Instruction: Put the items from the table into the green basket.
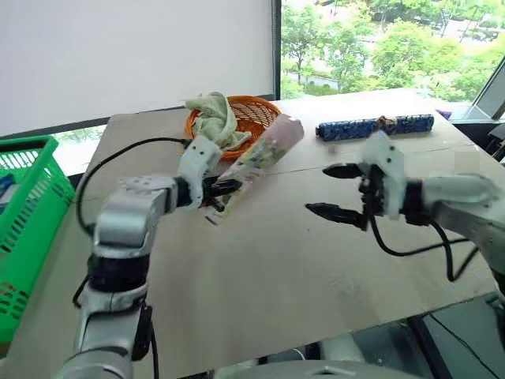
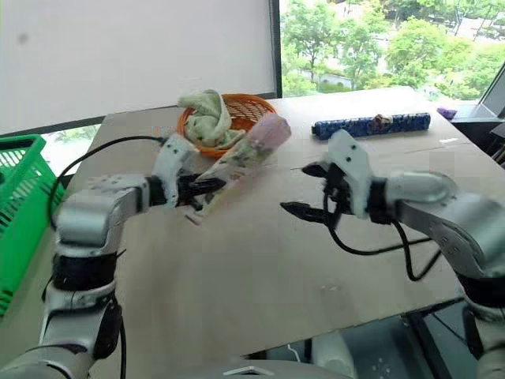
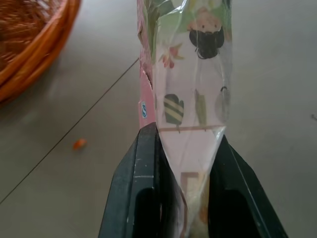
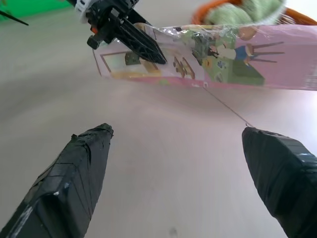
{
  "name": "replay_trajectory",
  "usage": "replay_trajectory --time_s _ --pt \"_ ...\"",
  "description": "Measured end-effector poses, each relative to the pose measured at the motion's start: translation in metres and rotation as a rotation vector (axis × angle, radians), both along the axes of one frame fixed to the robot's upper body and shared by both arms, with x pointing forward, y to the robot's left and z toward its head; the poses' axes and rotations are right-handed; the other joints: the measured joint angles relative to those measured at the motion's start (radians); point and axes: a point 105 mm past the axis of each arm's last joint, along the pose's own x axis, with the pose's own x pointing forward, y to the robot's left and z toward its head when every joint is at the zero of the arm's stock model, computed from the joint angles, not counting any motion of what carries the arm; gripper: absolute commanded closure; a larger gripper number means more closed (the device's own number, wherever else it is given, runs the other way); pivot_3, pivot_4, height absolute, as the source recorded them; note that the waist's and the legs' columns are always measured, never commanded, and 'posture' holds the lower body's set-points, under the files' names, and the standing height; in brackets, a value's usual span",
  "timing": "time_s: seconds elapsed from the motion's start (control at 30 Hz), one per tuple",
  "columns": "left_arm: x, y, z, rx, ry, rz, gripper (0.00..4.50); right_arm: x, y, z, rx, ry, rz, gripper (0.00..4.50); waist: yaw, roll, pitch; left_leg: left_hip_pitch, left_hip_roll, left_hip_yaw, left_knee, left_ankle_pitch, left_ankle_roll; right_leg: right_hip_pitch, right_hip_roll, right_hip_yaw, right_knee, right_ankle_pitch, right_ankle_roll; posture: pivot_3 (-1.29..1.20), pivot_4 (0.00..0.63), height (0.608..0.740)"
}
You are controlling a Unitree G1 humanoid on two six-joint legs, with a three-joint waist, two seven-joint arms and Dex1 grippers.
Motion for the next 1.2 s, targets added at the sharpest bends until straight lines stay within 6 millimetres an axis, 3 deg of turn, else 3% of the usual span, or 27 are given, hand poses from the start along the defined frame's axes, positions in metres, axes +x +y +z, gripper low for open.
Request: replay_trajectory --time_s 0.1,0.2,0.33,0.53,0.83,0.97,1.0,1.07,1.1,1.2 --pt "-0.017 0.029 0.008 0.025 -0.040 0.124 3.58 0.005 0.026 0.005 0.001 -0.021 0.099 0.00 0.051 -0.003 -0.002 -0.001 -0.001 -0.001 0.000 0.000 0.000 0.000 -0.002 -0.002 -0.001 0.002 -0.003 0.27 0.000 0.740" --pt "-0.034 0.065 -0.006 0.099 -0.001 0.260 3.58 0.012 0.034 -0.002 -0.010 -0.009 0.125 0.00 0.080 -0.004 -0.003 -0.002 -0.002 -0.001 -0.002 0.000 0.000 0.000 -0.003 -0.002 -0.003 0.002 -0.003 0.31 0.000 0.740" --pt "-0.045 0.095 -0.015 0.131 0.023 0.396 3.58 0.022 0.040 -0.008 -0.006 -0.010 0.127 0.00 0.143 -0.005 -0.003 -0.007 -0.002 -0.006 -0.002 -0.001 -0.001 -0.001 -0.009 -0.006 -0.006 0.002 -0.004 0.35 0.000 0.740" --pt "-0.049 0.102 -0.001 0.144 -0.048 0.452 3.58 0.028 0.053 0.000 0.039 -0.064 0.148 0.00 0.219 -0.006 -0.004 -0.008 -0.002 -0.009 -0.002 -0.004 -0.007 -0.001 -0.012 -0.010 -0.007 0.000 -0.009 0.37 0.000 0.740" --pt "-0.049 0.110 0.007 0.142 -0.080 0.496 3.58 0.031 0.063 0.009 0.114 -0.076 0.165 0.00 0.270 -0.008 -0.006 -0.019 -0.002 -0.010 -0.002 -0.004 -0.010 -0.013 -0.011 -0.013 -0.007 0.004 -0.007 0.38 0.000 0.740" --pt "-0.038 0.118 0.039 0.111 -0.168 0.518 3.58 0.024 0.076 0.057 0.290 -0.130 0.239 0.00 0.282 -0.009 -0.006 -0.027 -0.002 -0.012 -0.002 -0.001 -0.014 -0.021 -0.004 -0.019 -0.005 0.006 -0.010 0.38 0.000 0.740" --pt "-0.033 0.126 0.058 0.090 -0.216 0.541 3.58 0.019 0.080 0.079 0.324 -0.181 0.271 0.00 0.285 -0.009 -0.006 -0.027 -0.001 -0.014 -0.003 0.000 -0.016 -0.021 -0.002 -0.022 -0.005 0.007 -0.011 0.38 0.000 0.740" --pt "-0.029 0.138 0.084 0.092 -0.277 0.575 3.58 0.013 0.082 0.099 0.335 -0.244 0.294 0.00 0.289 -0.010 -0.007 -0.026 -0.001 -0.015 -0.003 0.000 -0.016 -0.020 -0.001 -0.023 -0.005 0.007 -0.012 0.39 0.000 0.740" --pt "-0.029 0.149 0.101 0.107 -0.311 0.606 3.58 0.012 0.082 0.105 0.325 -0.265 0.297 0.00 0.290 -0.010 -0.009 -0.025 -0.002 -0.015 -0.004 0.000 -0.016 -0.019 0.000 -0.023 -0.006 0.007 -0.012 0.39 0.000 0.740" --pt "-0.027 0.175 0.127 0.152 -0.345 0.670 3.58 0.017 0.079 0.100 0.301 -0.242 0.274 0.00 0.290 -0.010 -0.009 -0.025 -0.003 -0.014 -0.003 0.001 -0.017 -0.019 0.000 -0.024 -0.006 0.007 -0.011 0.39 0.000 0.740"
